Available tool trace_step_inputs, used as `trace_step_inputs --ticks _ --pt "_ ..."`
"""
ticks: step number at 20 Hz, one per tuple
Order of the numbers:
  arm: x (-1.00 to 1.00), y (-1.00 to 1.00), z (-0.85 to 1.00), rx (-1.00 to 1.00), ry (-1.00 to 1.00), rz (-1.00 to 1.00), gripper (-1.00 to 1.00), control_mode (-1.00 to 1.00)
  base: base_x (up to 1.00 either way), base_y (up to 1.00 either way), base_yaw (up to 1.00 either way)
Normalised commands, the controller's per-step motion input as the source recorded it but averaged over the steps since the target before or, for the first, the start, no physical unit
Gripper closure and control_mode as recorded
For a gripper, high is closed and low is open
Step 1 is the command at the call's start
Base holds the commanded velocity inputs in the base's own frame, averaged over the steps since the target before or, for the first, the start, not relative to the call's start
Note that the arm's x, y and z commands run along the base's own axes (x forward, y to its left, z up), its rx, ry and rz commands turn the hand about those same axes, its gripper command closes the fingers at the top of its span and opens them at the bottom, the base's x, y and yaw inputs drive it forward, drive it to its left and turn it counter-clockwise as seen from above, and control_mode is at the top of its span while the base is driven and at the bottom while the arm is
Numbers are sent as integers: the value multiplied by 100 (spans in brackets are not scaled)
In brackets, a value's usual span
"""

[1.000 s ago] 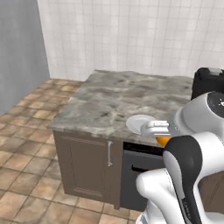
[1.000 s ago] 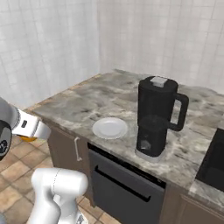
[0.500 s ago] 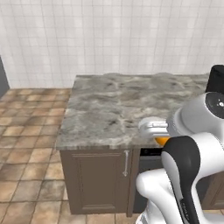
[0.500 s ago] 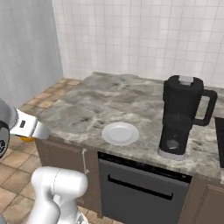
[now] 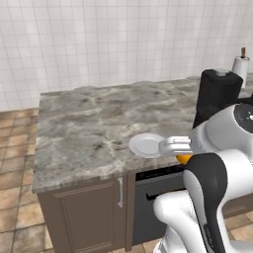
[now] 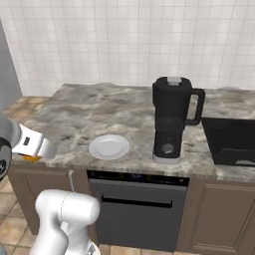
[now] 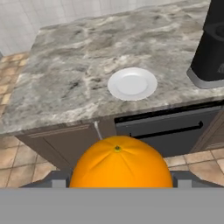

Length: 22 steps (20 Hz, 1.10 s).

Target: Pick the orange and peach from the fridge and place them on the plate next to the blender to make a fruit smoothie.

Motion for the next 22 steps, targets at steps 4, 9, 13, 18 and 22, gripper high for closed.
trace_step_inputs --ticks 4,9,13,18,22 --pt "32 0 0 0 1 -1 100 -100 27 4 -5" --pt "71 -9 -3 0 11 0 100 -100 0 0 0" --pt "90 -1 -23 -4 23 0 100 -100 0 0 0" --pt "86 -7 -50 -10 21 0 100 -100 0 0 0" --pt "63 -39 -63 -6 1 0 100 -100 0 0 0"
